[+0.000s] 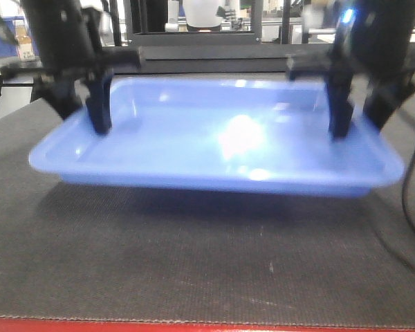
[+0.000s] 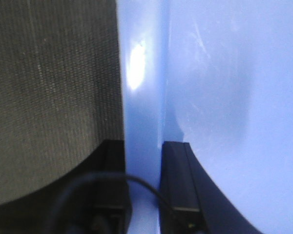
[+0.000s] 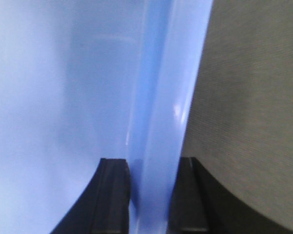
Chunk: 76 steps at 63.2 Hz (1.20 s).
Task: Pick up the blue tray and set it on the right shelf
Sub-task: 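Lift the tray off the table with both grippers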
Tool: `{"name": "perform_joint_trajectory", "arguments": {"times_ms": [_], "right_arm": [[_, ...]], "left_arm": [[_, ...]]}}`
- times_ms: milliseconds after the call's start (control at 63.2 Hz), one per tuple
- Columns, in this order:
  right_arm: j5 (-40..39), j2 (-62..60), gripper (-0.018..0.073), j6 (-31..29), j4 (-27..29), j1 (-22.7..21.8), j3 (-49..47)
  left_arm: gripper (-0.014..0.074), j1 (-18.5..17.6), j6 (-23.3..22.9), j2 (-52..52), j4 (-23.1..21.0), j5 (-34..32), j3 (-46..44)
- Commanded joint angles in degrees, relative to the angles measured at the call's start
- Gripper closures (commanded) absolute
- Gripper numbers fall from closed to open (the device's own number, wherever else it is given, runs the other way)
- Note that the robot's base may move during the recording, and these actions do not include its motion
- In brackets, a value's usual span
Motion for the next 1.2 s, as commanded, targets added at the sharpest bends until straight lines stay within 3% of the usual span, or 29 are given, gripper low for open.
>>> {"name": "perform_joint_trajectory", "arguments": {"times_ms": [0, 206, 570, 966, 1187], "right_arm": [[-1.5, -7.64, 0.0494, -1.65, -0.52, 0.39, -1.75], [1.62, -16.66, 0.0494, -2.26, -1.41, 0.39, 0.19], [2.98, -27.74, 0.0494, -2.26, -1.47, 0.65, 9.75], [6.26, -30.42, 0.0502, -2.26, -1.85, 7.68, 3.71], [9.96, -28.03, 0.0502, -2.26, -2.9, 8.1, -0.99]], "left_arm": [[0.064, -1.72, 0.5, -6.55, 2.39, 2.05, -2.24], [0.064, -4.32, -0.42, -14.68, 7.47, 5.87, -1.5], [0.064, -6.36, -2.24, -27.42, 6.93, 6.76, 10.05], [0.0638, -9.58, -7.58, -35.17, 8.13, 8.31, 13.69], [0.0637, -10.7, -8.67, -35.17, 8.89, 8.31, 13.69]]}}
